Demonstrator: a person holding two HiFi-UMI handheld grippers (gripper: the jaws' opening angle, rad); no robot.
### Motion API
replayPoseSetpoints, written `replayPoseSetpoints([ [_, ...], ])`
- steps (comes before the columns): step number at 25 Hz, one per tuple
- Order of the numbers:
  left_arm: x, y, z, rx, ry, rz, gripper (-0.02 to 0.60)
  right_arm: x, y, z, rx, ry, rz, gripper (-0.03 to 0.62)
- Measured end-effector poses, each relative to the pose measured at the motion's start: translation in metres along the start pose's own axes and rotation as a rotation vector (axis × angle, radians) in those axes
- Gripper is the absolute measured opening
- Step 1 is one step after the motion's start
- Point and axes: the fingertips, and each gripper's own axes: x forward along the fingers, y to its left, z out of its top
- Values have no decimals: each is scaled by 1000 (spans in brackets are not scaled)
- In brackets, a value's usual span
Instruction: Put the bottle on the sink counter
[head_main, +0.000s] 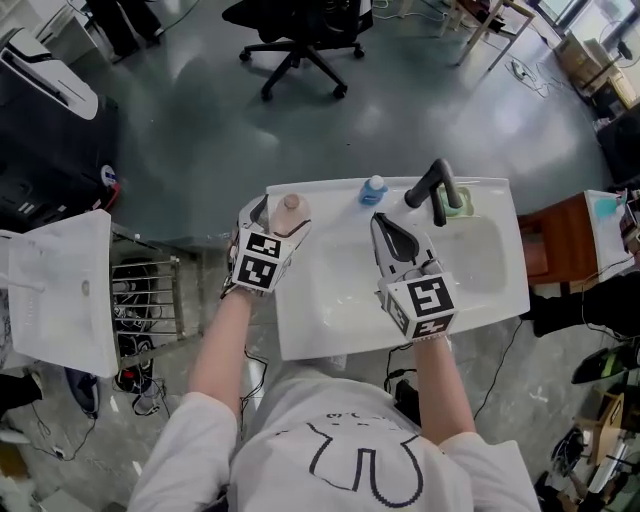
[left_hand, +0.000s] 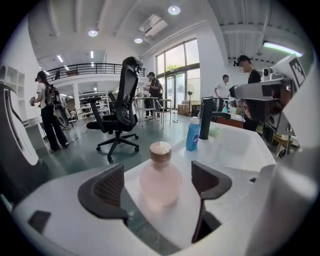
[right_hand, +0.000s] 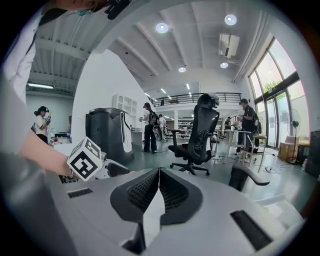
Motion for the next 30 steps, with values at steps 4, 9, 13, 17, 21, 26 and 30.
replayPoseSetpoints([
  [4, -24, 1, 2, -16, -22, 37, 416, -7, 9, 6, -14, -14, 17, 29],
  [9, -57, 5, 8, -30, -70, 86, 416, -16, 16, 16, -22, -36, 26, 29],
  [13, -86, 9, 18, -31, -135, 128, 415, -20, 23, 25, -38, -62, 38, 29],
  [17, -114, 10, 33, -35, -222, 162, 414, -26, 29, 35, -63, -86, 44, 29],
  [21, -143, 10, 46, -43, -299, 193, 414, -34, 33, 49, -85, -116, 41, 29],
  [26, -177, 12, 60, -61, -388, 261, 322, -47, 36, 65, -110, -156, 31, 29],
  [30, -203, 13, 71, -54, -452, 328, 201, -55, 37, 77, -127, -183, 29, 29],
])
